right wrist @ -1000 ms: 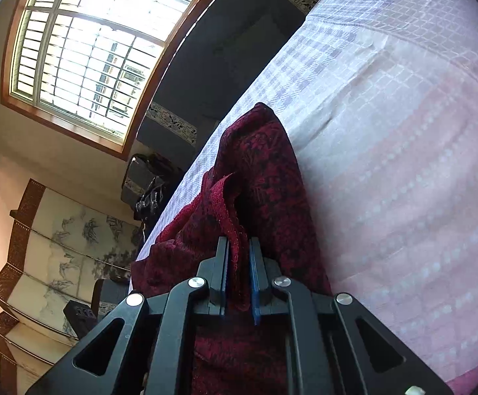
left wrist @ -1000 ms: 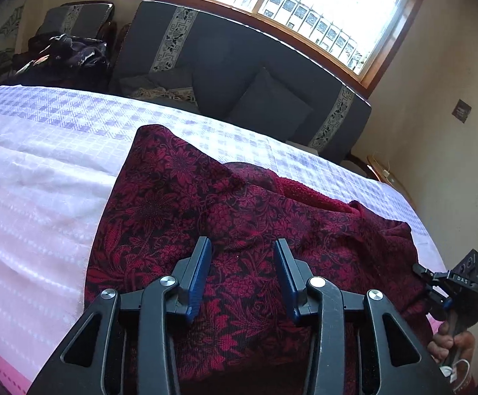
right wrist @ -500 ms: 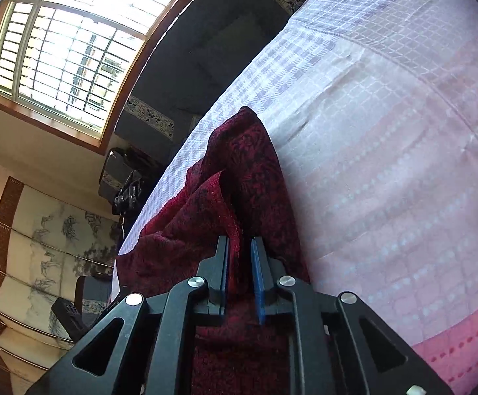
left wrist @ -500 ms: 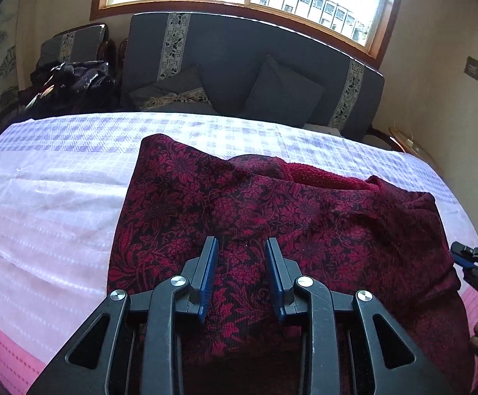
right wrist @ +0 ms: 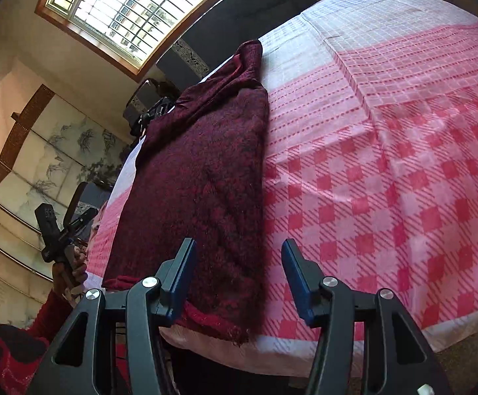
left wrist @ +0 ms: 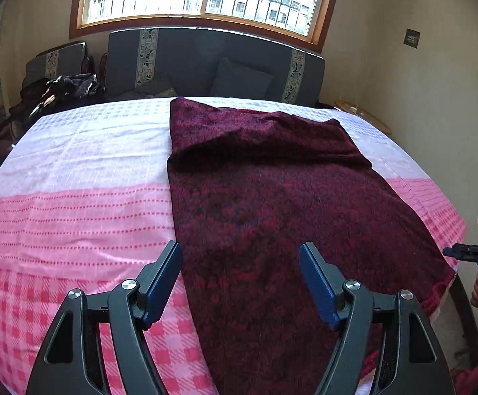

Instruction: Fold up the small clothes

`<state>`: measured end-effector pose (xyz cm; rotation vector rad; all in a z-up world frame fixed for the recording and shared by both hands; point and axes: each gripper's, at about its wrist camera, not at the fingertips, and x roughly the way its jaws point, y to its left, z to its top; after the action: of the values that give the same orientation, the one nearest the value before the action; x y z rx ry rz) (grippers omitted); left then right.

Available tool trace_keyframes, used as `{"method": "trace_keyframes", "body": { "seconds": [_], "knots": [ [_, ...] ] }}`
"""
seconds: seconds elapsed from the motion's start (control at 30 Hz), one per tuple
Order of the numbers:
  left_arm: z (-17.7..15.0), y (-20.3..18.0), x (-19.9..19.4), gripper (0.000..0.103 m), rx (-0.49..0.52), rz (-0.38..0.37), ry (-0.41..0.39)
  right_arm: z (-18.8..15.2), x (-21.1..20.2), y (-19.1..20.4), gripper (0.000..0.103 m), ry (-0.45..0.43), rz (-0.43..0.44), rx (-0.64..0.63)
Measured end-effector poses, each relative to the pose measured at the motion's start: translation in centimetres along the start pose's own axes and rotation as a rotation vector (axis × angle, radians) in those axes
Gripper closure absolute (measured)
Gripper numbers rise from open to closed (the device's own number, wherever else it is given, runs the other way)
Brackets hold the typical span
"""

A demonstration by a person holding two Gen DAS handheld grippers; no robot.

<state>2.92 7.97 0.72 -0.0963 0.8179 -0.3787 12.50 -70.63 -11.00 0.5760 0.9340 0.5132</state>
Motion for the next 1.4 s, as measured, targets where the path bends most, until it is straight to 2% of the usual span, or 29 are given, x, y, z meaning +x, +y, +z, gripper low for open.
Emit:
{"method": "trace_keyframes", "body": {
  "seconds": [0.1, 0.23, 0.3, 0.43, 0.5, 0.6, 0.63, 0.83, 0.9, 0.97, 1.03, 1.23, 1.3, 1.37, 1.4],
  "knots": [
    [-3.3, 1.1, -0.2, 0.029, -0.115, -0.081, 0.076, -1.5, 0.0, -0.3, 0.051, 0.006, -0.010, -0.002],
    [-6.2, 2.2, -1.0, 0.029, -0.268, -0.198, 0.112, -2.2, 0.9, 0.3, 0.052, 0.021, 0.011, -0.013],
    [-7.1, 2.3, -1.2, 0.029, -0.312, -0.241, 0.131, -2.2, 1.6, 0.9, 0.054, 0.036, 0.024, -0.020],
    [-8.8, 2.4, -1.0, 0.030, -0.363, -0.289, 0.186, -2.3, 3.3, 1.8, 0.061, 0.061, 0.069, -0.018],
    [-9.4, 2.5, -1.6, 0.030, -0.389, -0.279, 0.192, -2.3, 3.5, 1.8, 0.066, 0.062, 0.079, -0.004],
    [-10.4, 3.7, -3.5, 0.030, -0.470, -0.268, 0.144, -2.5, 3.6, 1.7, 0.071, 0.059, 0.097, 0.022],
    [-10.6, 4.1, -3.9, 0.030, -0.490, -0.259, 0.155, -2.5, 3.6, 1.5, 0.073, 0.058, 0.099, 0.028],
    [-10.7, 2.6, -3.3, 0.030, -0.442, -0.357, 0.275, -2.6, 3.7, 1.3, 0.073, 0.073, 0.140, 0.032],
    [-10.5, 2.5, -2.6, 0.030, -0.494, -0.420, 0.297, -2.6, 3.8, 1.4, 0.073, 0.071, 0.142, 0.034],
    [-10.3, 3.2, -1.8, 0.030, -0.562, -0.471, 0.284, -2.6, 3.8, 1.3, 0.073, 0.066, 0.160, 0.046],
    [-10.0, 3.7, -1.6, 0.030, -0.598, -0.461, 0.253, -2.6, 3.7, 1.0, 0.073, 0.061, 0.178, 0.066],
    [-9.3, 2.3, -1.3, 0.033, -0.520, -0.416, 0.220, -2.4, 3.9, 1.1, 0.074, 0.071, 0.177, 0.076],
    [-9.3, 1.6, -0.8, 0.050, -0.488, -0.409, 0.252, -2.3, 4.1, 1.4, 0.075, 0.081, 0.156, 0.065],
    [-9.7, 1.0, -0.1, 0.090, -0.449, -0.371, 0.298, -2.4, 4.3, 1.7, 0.076, 0.090, 0.133, 0.057],
    [-9.9, 0.7, 0.0, 0.095, -0.430, -0.354, 0.310, -2.4, 4.4, 1.8, 0.080, 0.095, 0.115, 0.049]
  ]
}}
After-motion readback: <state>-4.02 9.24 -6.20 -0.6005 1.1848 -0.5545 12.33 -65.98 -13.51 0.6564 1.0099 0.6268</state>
